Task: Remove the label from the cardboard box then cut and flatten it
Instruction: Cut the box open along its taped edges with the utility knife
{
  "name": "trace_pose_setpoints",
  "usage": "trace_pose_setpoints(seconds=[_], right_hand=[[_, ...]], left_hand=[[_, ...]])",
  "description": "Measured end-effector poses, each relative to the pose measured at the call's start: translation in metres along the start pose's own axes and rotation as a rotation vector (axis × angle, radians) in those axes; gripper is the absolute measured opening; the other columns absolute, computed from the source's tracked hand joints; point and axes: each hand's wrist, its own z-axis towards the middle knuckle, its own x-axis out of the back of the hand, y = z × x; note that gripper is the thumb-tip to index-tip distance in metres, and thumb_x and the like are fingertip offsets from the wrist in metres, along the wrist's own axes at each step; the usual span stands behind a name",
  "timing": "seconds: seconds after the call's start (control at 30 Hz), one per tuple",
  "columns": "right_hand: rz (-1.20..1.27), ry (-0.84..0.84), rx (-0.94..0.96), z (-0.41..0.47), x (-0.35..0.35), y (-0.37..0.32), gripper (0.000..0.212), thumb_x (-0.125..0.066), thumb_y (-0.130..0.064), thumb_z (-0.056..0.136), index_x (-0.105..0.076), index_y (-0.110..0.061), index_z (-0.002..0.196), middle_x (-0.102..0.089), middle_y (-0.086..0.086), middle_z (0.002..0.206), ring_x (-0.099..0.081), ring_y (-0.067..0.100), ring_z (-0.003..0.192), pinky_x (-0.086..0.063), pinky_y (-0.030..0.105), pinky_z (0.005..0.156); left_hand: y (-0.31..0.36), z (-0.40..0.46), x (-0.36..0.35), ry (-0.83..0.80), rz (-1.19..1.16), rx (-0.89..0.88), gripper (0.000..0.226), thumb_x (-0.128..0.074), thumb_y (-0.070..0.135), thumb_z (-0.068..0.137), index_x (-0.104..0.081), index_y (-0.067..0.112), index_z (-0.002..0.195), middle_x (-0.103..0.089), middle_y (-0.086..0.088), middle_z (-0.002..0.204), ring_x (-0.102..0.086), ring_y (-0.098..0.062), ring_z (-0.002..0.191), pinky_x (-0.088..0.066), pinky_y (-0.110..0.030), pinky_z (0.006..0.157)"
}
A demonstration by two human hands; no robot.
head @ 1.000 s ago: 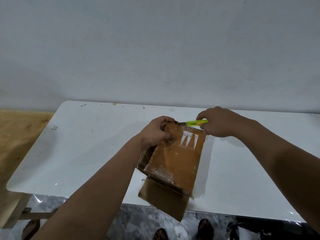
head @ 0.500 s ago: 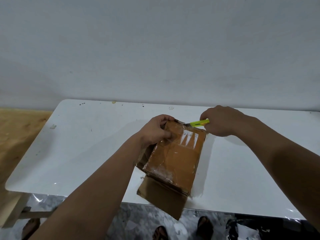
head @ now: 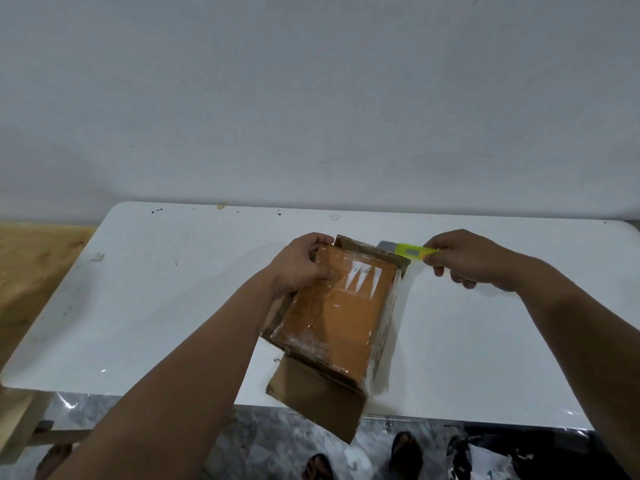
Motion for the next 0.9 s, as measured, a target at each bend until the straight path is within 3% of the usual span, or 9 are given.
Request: trace_pose_setpoints(seconds=[0.13, 0.23, 0.33, 0.5, 0.57, 0.7, 0.9], right_hand=[[0.446, 0.204, -0.026, 0.011, -0.019, 0.023, 0.038, -0.056, -0.042, 0.095, -0.068, -0.006, 0.094, -0.051, 0.006, 0.073, -0.036, 0.016, 0.047, -0.03, 0.026, 0.045], [0.717, 0.328, -0.096, 0.017, -0.039, 0.035, 0.037, -0.056, -0.041, 0.095, -0.067, -0.006, 0.097, -0.047, 0.005, 0.072, -0.035, 0.014, 0.046, -0.03, 0.025, 0.044], [0.902, 0.362, -0.13, 0.018, -0.054, 0.038, 0.033, -0.055, -0.039, 0.096, -0.067, -0.008, 0.098, -0.049, 0.003, 0.071, -0.038, 0.014, 0.048, -0.034, 0.024, 0.042], [0.962, 0.377, -0.118, 0.018, -0.066, 0.037, 0.032, -0.055, -0.036, 0.097, -0.067, -0.007, 0.101, -0.05, 0.004, 0.072, -0.039, 0.014, 0.049, -0.034, 0.026, 0.047], [0.971, 0.394, -0.115, 0.017, -0.067, 0.037, 0.03, -0.053, -0.033, 0.097, -0.067, -0.006, 0.101, -0.048, 0.004, 0.072, -0.036, 0.014, 0.049, -0.032, 0.026, 0.047], [0.986, 0.412, -0.104, 0.015, -0.069, 0.039, 0.025, -0.05, -0.024, 0.096, -0.064, -0.004, 0.099, -0.045, 0.005, 0.069, -0.03, 0.015, 0.048, -0.026, 0.026, 0.045], [1.024, 0.414, -0.068, 0.009, -0.07, 0.042, 0.019, -0.046, -0.011, 0.095, -0.063, -0.003, 0.099, -0.043, 0.006, 0.069, -0.028, 0.015, 0.048, -0.026, 0.024, 0.041]], left_hand=[[-0.004, -0.001, -0.003, 0.034, 0.053, -0.018, 0.069, -0.083, 0.022, 0.068, -0.056, 0.029, 0.131, -0.065, 0.007, 0.123, -0.063, -0.012, 0.113, -0.057, -0.042, 0.093], [-0.004, -0.002, -0.004, 0.067, 0.099, -0.025, 0.08, -0.083, 0.029, 0.064, -0.053, 0.026, 0.139, -0.063, 0.006, 0.131, -0.061, -0.014, 0.118, -0.054, -0.042, 0.098], [-0.004, -0.006, -0.009, 0.099, 0.171, -0.041, 0.077, -0.082, 0.02, 0.076, -0.048, 0.018, 0.145, -0.058, 0.004, 0.136, -0.056, -0.017, 0.123, -0.047, -0.033, 0.103], [-0.005, -0.012, -0.016, 0.155, 0.242, -0.082, 0.06, -0.078, 0.02, 0.082, -0.056, 0.018, 0.138, -0.061, -0.001, 0.132, -0.059, -0.022, 0.119, -0.048, -0.036, 0.103], [-0.006, -0.012, -0.015, 0.167, 0.223, -0.074, 0.065, -0.079, 0.022, 0.08, -0.054, 0.02, 0.14, -0.062, -0.001, 0.133, -0.06, -0.021, 0.118, -0.049, -0.038, 0.103], [-0.004, -0.011, -0.014, 0.195, 0.208, -0.073, 0.069, -0.081, 0.021, 0.08, -0.052, 0.022, 0.143, -0.063, -0.001, 0.128, -0.062, -0.016, 0.11, -0.049, -0.028, 0.096], [-0.005, -0.013, -0.014, 0.202, 0.205, -0.081, 0.069, -0.082, 0.021, 0.079, -0.053, 0.022, 0.142, -0.065, -0.001, 0.124, -0.064, -0.017, 0.108, -0.051, -0.031, 0.095]])
